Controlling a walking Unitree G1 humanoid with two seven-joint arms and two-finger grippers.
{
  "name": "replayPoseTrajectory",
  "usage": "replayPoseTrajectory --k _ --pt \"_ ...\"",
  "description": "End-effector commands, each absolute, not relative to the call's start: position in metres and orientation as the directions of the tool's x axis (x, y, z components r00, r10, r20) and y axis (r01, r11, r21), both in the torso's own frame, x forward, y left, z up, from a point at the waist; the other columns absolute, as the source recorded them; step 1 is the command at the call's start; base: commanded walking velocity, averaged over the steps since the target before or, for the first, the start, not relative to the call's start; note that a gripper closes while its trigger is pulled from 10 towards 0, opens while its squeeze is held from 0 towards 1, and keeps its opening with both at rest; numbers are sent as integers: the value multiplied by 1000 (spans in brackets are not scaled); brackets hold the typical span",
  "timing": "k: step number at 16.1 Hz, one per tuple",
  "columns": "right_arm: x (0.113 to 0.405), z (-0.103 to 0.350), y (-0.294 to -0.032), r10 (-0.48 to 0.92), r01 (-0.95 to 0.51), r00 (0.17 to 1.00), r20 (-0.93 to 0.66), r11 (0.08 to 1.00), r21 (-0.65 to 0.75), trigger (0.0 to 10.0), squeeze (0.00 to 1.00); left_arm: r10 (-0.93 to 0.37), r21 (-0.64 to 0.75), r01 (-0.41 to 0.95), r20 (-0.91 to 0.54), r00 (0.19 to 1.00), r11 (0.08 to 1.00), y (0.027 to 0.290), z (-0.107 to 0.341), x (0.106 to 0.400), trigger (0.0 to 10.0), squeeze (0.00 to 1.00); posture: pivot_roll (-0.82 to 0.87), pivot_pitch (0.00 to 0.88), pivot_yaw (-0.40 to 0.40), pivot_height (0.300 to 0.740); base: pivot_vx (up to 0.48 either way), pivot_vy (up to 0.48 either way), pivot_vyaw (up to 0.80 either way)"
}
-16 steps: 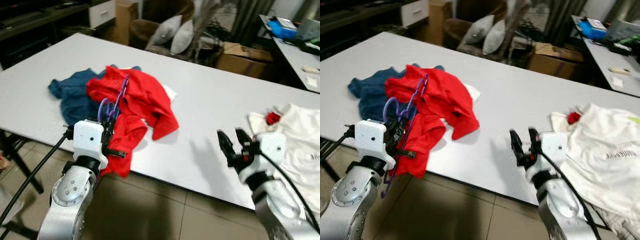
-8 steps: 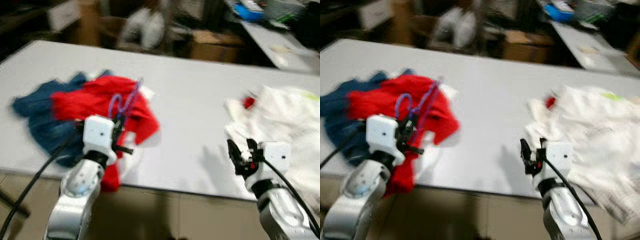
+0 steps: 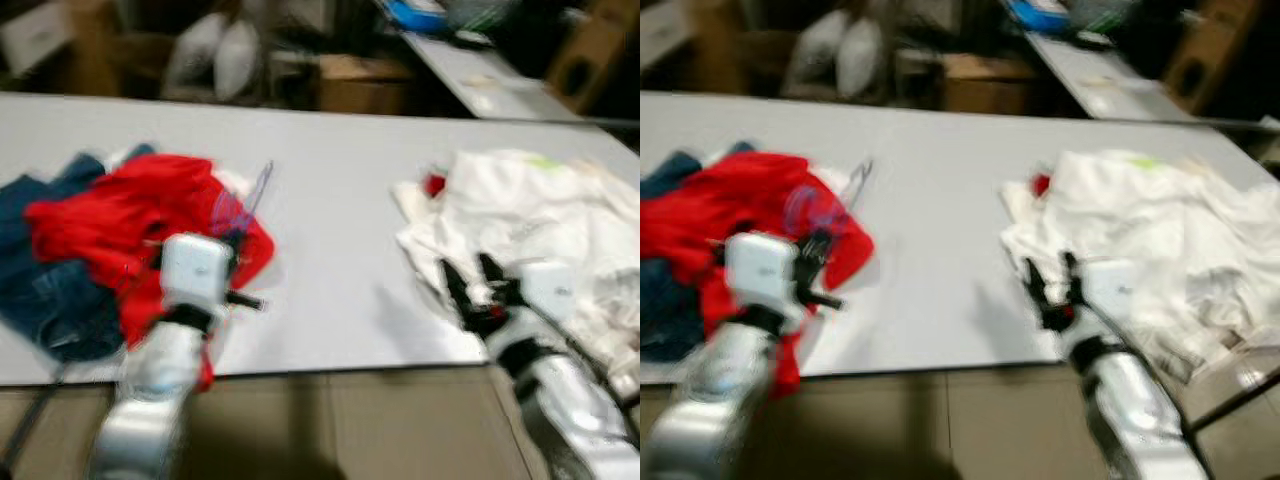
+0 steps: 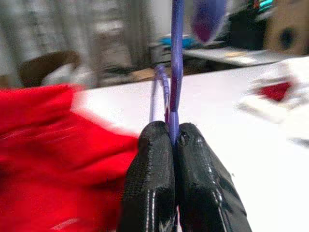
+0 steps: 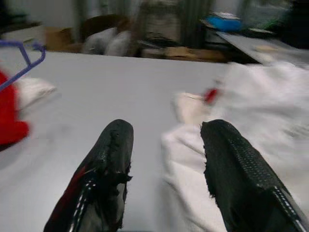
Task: Hang hanger
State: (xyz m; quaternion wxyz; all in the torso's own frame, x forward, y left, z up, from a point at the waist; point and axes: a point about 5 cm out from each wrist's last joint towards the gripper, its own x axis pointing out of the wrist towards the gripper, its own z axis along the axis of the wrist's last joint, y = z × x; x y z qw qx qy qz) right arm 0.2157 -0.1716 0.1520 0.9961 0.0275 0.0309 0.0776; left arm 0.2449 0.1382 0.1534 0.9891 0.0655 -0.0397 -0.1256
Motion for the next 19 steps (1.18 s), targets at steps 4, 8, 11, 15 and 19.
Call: replayPoseTrajectory --k 4,8,11,15,19 --pt "221 171 -168 318 -319 948 33 947 37 10000 0 -275 165 263 54 960 951 141 156 249 10000 0 61 4 -26 740 0 -438 -320" --pt "228 208 -168 635 -629 769 75 772 -87 10000 0 -567 245 555 -22 823 795 123 165 264 10000 0 57 0 -8 740 0 0 0" --pt "231 229 -173 860 -854 508 -57 494 -163 10000 1000 -820 335 810 -153 552 482 114 185 271 10000 0 62 0 -19 740 0 0 0" --pt "233 235 -178 913 -930 355 -201 322 -178 10000 1000 -901 407 883 -253 353 232 110 203 273 10000 0 63 0 -35 740 0 0 0" --pt "237 235 -176 911 -965 234 -340 175 -196 10000 0 -913 490 872 -352 204 6 102 223 275 10000 0 61 0 -47 740 0 0 0"
